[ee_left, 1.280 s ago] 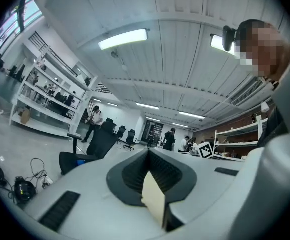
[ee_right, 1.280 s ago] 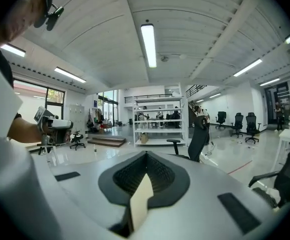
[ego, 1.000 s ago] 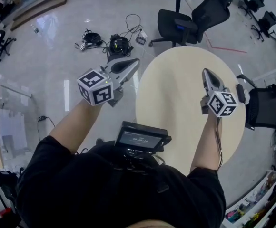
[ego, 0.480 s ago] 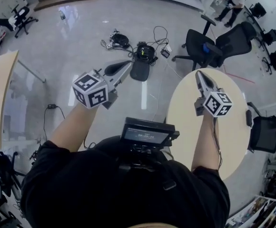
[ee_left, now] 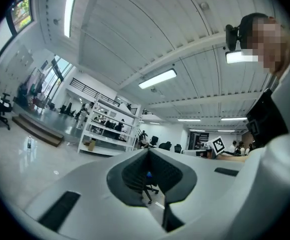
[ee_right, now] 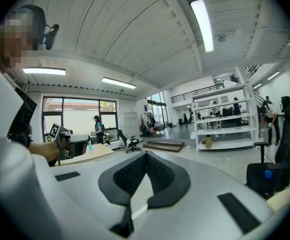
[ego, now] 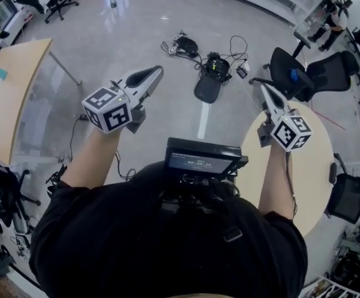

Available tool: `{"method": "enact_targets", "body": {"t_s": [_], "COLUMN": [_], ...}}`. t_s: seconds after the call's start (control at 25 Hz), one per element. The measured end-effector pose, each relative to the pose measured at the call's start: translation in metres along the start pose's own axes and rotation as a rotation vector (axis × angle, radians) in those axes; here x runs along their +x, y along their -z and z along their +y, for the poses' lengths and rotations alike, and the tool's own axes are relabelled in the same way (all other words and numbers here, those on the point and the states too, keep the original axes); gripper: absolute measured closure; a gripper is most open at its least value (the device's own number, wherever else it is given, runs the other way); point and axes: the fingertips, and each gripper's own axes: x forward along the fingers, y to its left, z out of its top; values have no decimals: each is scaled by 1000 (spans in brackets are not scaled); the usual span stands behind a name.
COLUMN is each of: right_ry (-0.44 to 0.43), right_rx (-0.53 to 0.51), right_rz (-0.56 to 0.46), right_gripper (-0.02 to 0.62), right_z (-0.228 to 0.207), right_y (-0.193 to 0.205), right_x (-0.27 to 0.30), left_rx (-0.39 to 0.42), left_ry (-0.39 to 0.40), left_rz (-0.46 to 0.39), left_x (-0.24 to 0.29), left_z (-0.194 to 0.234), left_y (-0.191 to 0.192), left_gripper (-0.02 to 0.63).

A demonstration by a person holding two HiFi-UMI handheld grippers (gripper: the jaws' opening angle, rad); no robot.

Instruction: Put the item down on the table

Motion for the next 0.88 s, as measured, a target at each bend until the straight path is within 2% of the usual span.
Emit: {"method": "enact_targets", "body": {"t_s": [0.16, 0.32, 0.52, 0.88], "right_ry": [-121, -195, -226, -194], "right_rx": [-28, -67, -113, -119], "right_rz": [2, 27, 47, 38], "right_gripper": [589, 589, 589, 590], "right_z": [18, 27, 32, 30], "right_y": [-14, -10, -4, -5], "right_x": [6, -3, -14, -27], "left_rx": [18, 13, -23, -32], "left_ry": [-76, -124, -126, -108], "left_rz": [-58, -92, -119, -94], "left_x": [-16, -29, -32, -37], "left_z": [-13, -32, -47, -50], "left_y": [-19, -17, -10, -2], "left_gripper": [604, 604, 604, 604]}}
